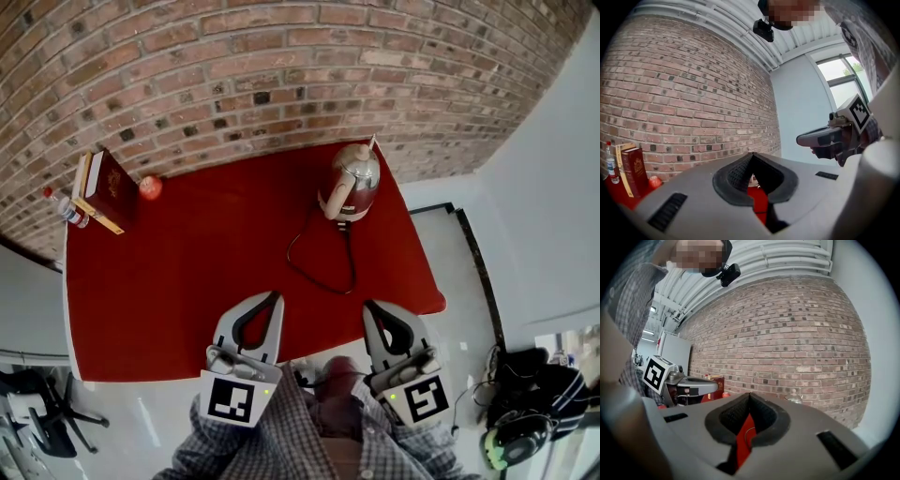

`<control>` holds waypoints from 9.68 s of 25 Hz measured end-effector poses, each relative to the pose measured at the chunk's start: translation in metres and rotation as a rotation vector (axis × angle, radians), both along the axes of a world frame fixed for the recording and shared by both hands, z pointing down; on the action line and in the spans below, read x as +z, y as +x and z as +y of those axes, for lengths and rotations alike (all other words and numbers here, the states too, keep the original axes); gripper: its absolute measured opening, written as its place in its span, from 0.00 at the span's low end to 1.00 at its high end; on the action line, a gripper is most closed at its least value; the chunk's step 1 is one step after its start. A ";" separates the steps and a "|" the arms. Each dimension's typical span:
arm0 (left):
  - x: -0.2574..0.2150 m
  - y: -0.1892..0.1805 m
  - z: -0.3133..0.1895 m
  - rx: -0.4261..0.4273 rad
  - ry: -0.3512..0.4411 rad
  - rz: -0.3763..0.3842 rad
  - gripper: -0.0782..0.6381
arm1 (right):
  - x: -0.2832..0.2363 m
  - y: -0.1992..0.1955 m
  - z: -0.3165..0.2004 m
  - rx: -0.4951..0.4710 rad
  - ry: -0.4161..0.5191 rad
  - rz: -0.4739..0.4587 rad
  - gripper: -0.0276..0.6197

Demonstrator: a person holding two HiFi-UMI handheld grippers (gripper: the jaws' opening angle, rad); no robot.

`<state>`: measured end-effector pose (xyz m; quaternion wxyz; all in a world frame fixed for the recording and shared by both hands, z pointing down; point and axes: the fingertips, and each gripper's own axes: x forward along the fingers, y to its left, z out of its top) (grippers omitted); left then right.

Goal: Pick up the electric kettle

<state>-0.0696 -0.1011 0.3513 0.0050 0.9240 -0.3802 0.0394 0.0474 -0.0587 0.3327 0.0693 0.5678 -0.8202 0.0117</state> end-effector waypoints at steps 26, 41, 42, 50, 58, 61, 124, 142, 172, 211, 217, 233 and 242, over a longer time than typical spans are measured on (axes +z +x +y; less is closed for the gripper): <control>0.013 0.029 -0.049 -0.175 -0.034 -0.025 0.12 | 0.006 0.035 -0.070 -0.177 -0.034 0.001 0.05; 0.049 0.094 -0.098 -0.257 -0.097 -0.076 0.12 | 0.029 0.100 -0.118 -0.238 -0.098 -0.008 0.05; 0.052 0.098 -0.101 -0.256 -0.102 -0.069 0.12 | 0.030 0.103 -0.121 -0.242 -0.100 -0.008 0.05; 0.089 0.131 -0.129 -0.223 -0.129 -0.156 0.12 | 0.048 0.127 -0.143 -0.277 -0.137 -0.016 0.05; 0.116 0.146 -0.151 -0.268 -0.167 -0.201 0.12 | 0.062 0.144 -0.164 -0.325 -0.167 -0.012 0.05; 0.123 0.148 -0.158 -0.283 -0.175 -0.226 0.12 | 0.065 0.146 -0.169 -0.342 -0.171 -0.021 0.05; 0.155 0.138 -0.238 -0.378 -0.200 -0.272 0.31 | 0.154 0.240 -0.310 -0.112 -0.354 -0.401 0.26; 0.154 0.132 -0.263 -0.418 -0.167 -0.222 0.32 | 0.168 0.222 -0.347 -0.093 -0.390 -0.720 0.32; 0.127 0.130 -0.256 -0.412 -0.142 -0.149 0.32 | 0.130 0.218 -0.335 -0.124 -0.300 -0.658 0.23; -0.016 0.100 -0.144 -0.329 -0.024 -0.150 0.32 | 0.000 0.192 -0.208 -0.037 -0.172 -0.677 0.21; -0.027 0.095 -0.130 -0.335 -0.028 -0.135 0.32 | -0.014 0.188 -0.195 -0.034 -0.159 -0.675 0.21; -0.054 0.074 -0.099 -0.383 0.005 -0.138 0.32 | -0.035 0.166 -0.170 -0.082 -0.142 -0.684 0.20; -0.052 0.063 -0.090 -0.388 -0.019 -0.122 0.32 | -0.037 0.155 -0.160 -0.089 -0.141 -0.677 0.20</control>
